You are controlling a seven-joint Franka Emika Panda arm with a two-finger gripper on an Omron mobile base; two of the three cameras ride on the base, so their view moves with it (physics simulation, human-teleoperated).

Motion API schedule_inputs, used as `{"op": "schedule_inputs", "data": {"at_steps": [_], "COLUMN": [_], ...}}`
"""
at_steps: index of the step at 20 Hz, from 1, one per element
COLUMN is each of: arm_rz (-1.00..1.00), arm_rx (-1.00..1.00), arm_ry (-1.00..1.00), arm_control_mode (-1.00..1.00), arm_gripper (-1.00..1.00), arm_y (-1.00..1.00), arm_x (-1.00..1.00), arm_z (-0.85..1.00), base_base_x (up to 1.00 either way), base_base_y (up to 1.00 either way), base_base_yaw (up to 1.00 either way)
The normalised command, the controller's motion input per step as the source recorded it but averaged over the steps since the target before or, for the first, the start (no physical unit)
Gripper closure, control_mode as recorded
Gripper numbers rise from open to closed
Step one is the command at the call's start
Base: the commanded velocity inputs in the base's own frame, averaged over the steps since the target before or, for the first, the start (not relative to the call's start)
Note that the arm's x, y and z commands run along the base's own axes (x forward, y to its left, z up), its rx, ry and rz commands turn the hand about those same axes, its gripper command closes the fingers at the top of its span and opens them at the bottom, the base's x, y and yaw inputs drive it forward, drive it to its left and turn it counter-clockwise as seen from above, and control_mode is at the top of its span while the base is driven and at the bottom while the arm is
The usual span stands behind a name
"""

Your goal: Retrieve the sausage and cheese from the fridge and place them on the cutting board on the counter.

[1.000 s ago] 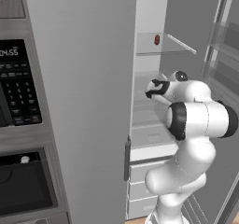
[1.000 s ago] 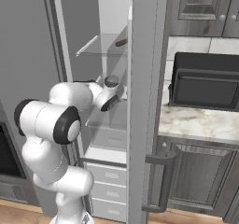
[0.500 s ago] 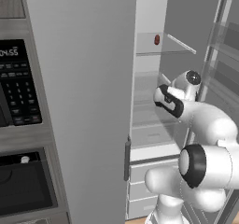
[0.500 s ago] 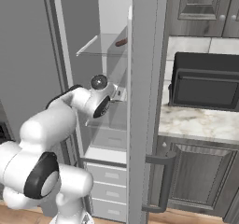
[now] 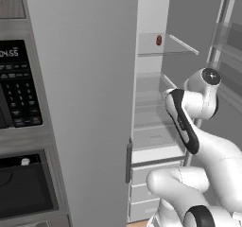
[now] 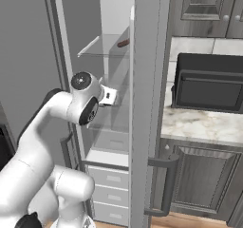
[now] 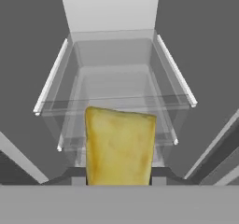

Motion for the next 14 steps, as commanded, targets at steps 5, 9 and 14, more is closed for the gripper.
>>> {"op": "schedule_inputs", "data": {"at_steps": [5,9,14], "arm_rz": [0.0,0.0,0.0], "arm_rx": [0.01,0.01,0.0], "arm_ry": [0.01,0.0,0.0], "arm_control_mode": [-1.0,-1.0,-1.0], "arm_gripper": [1.0,1.0,1.0], "arm_y": [0.26,0.42,0.22], "arm_x": [-0.92,-0.76,-0.28], "arm_z": [0.42,0.24,0.02], "base_base_x": [0.0,0.0,0.0], "base_base_y": [0.0,0.0,0.0], "base_base_yaw": [0.0,0.0,0.0]}}
